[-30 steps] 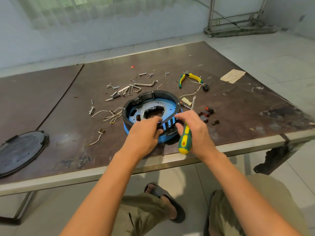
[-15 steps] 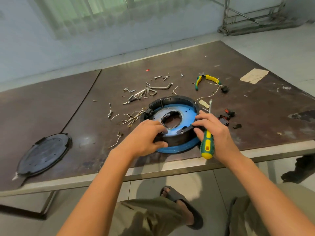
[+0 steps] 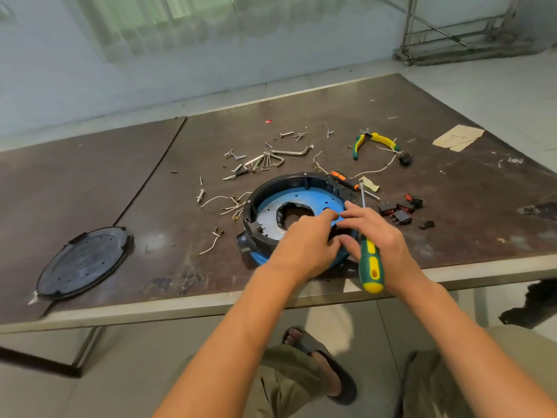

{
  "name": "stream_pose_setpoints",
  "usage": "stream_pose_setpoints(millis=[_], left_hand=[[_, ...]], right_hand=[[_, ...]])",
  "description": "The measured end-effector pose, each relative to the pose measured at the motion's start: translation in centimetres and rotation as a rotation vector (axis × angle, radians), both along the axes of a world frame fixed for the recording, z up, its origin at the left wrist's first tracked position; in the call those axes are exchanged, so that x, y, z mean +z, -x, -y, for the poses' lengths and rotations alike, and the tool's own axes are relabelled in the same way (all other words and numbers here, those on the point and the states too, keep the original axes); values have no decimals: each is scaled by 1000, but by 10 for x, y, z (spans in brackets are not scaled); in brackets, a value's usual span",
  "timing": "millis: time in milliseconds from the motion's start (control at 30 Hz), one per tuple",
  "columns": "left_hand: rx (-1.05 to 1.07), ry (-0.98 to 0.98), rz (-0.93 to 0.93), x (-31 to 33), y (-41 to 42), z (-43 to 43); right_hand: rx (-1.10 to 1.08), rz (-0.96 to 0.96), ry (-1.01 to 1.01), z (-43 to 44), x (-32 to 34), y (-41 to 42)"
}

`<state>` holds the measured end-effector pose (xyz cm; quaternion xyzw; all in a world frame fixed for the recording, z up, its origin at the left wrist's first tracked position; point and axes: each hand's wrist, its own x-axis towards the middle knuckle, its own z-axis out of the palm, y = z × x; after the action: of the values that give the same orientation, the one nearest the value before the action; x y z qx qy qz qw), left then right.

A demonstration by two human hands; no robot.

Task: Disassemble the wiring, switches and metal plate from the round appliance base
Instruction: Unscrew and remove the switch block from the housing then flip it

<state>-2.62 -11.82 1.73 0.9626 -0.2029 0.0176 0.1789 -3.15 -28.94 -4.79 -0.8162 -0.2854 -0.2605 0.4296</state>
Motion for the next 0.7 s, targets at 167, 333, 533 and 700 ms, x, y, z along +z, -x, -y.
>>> stream_pose_setpoints(millis=[167, 333, 533, 700], left_hand=[[-241, -269, 30, 15, -22, -65], [-195, -447, 7, 5, -30, -108], [-23, -474, 167, -5, -15, -61], [219, -497, 178, -12, -5, 7]], right_hand=[[-2, -14, 4, 5, 0, -6], [-4, -51, -28, 3, 2, -9], [-28, 79, -116, 3, 0, -11], [-20, 91, -164, 7, 3, -9]])
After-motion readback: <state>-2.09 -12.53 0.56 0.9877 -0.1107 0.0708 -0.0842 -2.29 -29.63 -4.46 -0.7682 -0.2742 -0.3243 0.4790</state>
